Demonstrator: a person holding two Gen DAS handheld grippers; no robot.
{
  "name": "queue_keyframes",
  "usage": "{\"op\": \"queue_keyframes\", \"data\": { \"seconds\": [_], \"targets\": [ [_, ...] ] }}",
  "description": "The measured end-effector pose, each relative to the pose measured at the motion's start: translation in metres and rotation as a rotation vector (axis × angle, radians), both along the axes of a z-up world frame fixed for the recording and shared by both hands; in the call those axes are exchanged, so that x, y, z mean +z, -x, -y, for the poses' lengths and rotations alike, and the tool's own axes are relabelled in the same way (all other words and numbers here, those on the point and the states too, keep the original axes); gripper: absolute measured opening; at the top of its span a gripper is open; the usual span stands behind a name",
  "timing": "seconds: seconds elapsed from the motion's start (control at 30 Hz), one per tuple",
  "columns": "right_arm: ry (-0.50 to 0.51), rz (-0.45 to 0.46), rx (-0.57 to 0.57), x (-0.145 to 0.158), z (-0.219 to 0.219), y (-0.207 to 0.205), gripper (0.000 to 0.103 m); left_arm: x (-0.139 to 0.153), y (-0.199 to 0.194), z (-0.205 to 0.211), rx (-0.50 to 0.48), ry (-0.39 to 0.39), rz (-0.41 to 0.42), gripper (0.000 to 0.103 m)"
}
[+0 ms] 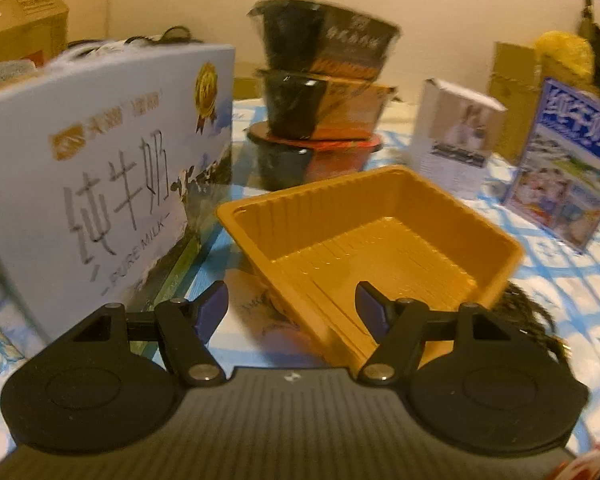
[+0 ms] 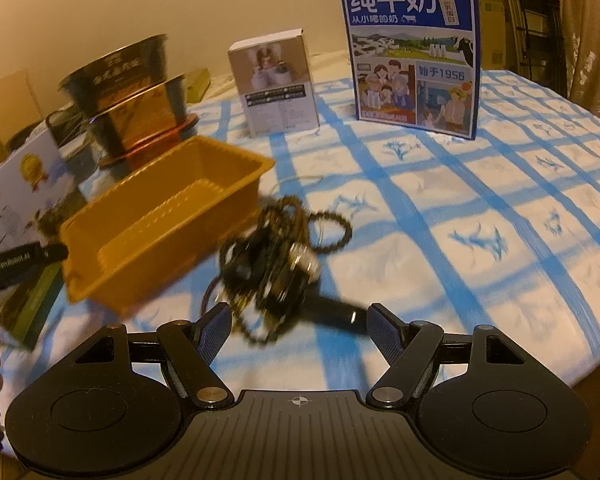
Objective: Organize jewelry
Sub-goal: 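Clamp the orange tray rim with the left gripper while the right gripper approaches the jewelry pile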
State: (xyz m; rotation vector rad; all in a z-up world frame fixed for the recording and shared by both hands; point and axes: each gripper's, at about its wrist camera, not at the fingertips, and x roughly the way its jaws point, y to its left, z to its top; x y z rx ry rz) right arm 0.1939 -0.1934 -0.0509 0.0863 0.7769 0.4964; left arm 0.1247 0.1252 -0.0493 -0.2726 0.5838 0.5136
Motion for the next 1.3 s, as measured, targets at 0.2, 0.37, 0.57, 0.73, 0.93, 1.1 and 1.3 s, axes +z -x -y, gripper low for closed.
{"op": "queue_keyframes", "data": {
  "seconds": [0.2,0.37,0.57,0.73,0.93,1.1,1.3],
  "targets": [
    [-0.014,0.003,-0.003,-0.014,0.004,-0.034,0.074,-0.017,-0.023,-0.005,0.068,0.045,-0.023,0.038],
    [-0.056,-0.035,-0.033,-0.027,0.012,-0.056,0.074,-0.018,-0.017,-0.001,0.127,0.084,0.002,0.02],
    [-0.088,-0.047,-0.035,-0.028,0.016,-0.065,0.074,-0.016,0.007,0.027,0.215,0.149,0.028,0.02],
    [-0.091,-0.063,-0.03,-0.032,0.019,-0.06,0.074,-0.014,0.028,0.08,0.123,0.116,0.012,0.035],
    [-0.09,-0.074,-0.061,-0.038,0.031,-0.048,0.074,-0.003,0.047,0.072,0.035,0.09,0.031,0.053],
    [-0.099,-0.079,-0.089,-0.046,0.036,-0.041,0.074,-0.004,0.045,0.031,0.071,0.03,0.037,0.065],
    [-0.076,-0.084,-0.09,-0.053,0.032,-0.037,0.074,-0.03,0.031,-0.003,0.081,0.07,0.037,0.055]
  ]
}}
